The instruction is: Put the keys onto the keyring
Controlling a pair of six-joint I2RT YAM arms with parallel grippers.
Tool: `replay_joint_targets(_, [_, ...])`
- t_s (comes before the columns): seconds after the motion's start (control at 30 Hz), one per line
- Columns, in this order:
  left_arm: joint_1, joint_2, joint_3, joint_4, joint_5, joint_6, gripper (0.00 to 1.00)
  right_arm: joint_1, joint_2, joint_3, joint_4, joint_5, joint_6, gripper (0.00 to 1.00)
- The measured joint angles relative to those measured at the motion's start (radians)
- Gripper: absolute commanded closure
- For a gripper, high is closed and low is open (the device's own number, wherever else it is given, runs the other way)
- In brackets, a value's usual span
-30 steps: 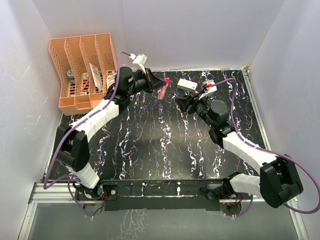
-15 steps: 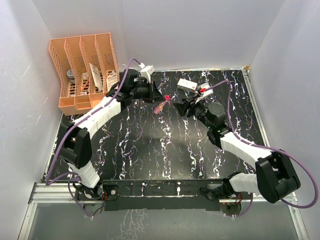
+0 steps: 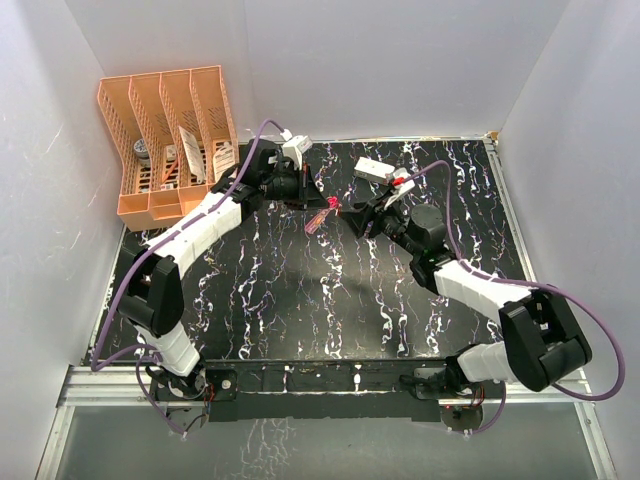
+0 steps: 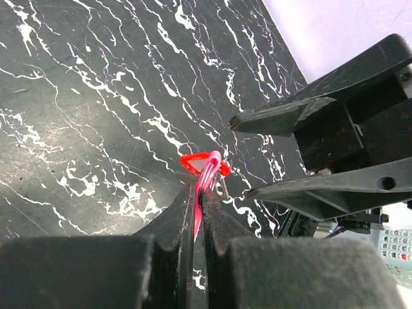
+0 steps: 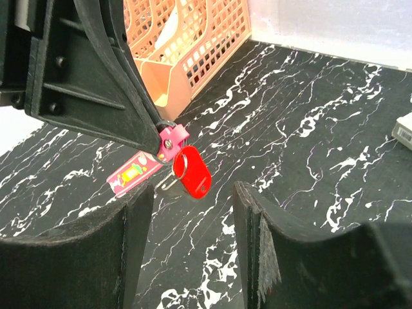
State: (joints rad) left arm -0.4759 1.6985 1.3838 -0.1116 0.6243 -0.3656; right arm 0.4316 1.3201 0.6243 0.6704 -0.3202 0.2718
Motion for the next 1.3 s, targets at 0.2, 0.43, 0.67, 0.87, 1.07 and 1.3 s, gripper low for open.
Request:
replay_joint_targets(0.2, [0.0,0.0,0.015,-0.005,0.011,0.003,1.0,0.0,0.022,0.0,0.014,-0.029,0.026,0.49])
replay_joint_targets(0.43, [-0.004,0.0,0.017,-0.005,0.019,0.002,1.0,0.008,0.029,0.0,0.023,-0.046,0.037,0.48])
replay_joint_targets(0.67, [-0.014,0.0,0.03,-0.025,0.024,0.004,1.0,0.013,0.057,0.002,0.031,-0.042,0.045,0.55])
replay_joint_targets(0.87, [-0.026,0.0,0.037,-0.043,0.031,0.011,1.0,0.013,0.063,0.002,0.04,-0.026,0.049,0.53])
replay_joint_targets(1.07, [-0.031,0.0,0.037,-0.056,0.034,0.014,1.0,0.014,0.063,0.002,0.045,-0.023,0.048,0.62])
replay_joint_targets(1.3, [-0.03,0.0,0.045,-0.092,0.034,0.027,1.0,0.017,0.072,0.002,0.045,-0.002,0.036,0.82])
